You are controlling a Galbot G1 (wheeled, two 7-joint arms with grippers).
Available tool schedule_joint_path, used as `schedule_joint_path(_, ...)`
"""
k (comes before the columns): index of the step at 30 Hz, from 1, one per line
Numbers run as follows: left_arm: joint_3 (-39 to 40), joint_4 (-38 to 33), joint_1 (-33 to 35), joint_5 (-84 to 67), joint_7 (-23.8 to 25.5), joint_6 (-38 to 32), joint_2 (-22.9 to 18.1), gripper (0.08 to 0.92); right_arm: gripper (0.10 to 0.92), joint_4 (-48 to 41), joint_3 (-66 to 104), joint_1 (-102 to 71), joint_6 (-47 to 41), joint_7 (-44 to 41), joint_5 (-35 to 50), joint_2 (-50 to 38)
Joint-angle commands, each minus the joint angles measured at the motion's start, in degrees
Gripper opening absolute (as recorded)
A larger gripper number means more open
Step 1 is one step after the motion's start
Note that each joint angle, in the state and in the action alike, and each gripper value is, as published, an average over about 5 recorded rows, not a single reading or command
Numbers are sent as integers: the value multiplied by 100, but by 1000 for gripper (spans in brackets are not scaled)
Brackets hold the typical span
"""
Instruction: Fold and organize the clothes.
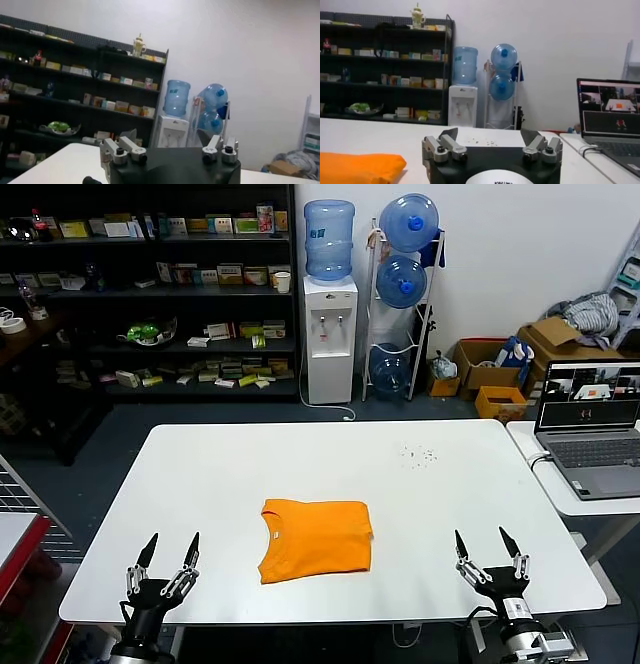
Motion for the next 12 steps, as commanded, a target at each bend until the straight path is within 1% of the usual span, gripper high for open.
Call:
schedule_joint_path(1,16,-25,97,87,22,-47,33,823,823,-93,12,-23,73,-69,-45,38)
schedule_joint_path(12,268,2,197,252,-148,38,34,823,823,-257,87,-191,59,-153,114,-125)
